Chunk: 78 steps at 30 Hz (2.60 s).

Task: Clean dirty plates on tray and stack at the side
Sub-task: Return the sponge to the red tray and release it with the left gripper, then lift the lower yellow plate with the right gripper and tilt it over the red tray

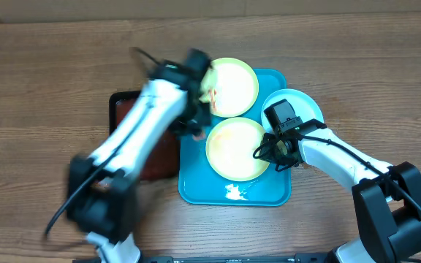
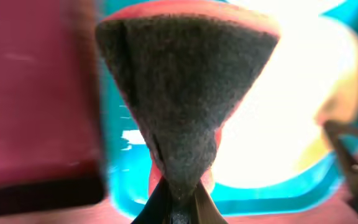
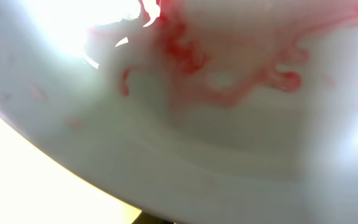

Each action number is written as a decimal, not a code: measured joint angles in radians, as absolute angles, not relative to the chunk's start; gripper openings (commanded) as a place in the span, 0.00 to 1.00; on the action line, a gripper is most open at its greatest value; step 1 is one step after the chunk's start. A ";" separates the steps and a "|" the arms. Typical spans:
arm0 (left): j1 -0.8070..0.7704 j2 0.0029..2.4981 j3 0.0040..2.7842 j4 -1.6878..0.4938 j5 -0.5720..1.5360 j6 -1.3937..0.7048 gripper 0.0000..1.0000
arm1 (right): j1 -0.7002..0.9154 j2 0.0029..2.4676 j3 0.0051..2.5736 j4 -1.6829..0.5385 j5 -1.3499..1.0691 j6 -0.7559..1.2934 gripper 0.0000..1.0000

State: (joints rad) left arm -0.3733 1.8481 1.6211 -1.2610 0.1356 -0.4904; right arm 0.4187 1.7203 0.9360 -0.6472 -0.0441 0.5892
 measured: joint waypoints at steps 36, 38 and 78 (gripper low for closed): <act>0.103 1.624 1.715 -1.325 0.183 -0.358 0.61 | 0.621 1.716 1.506 -0.911 0.167 0.242 0.04; 0.117 1.593 1.753 -1.332 0.202 -0.357 0.68 | 0.679 1.716 1.509 -0.844 0.218 0.238 0.04; 0.159 1.431 1.820 -1.385 0.232 -0.336 0.98 | 1.193 1.901 1.513 -0.524 1.221 0.181 0.04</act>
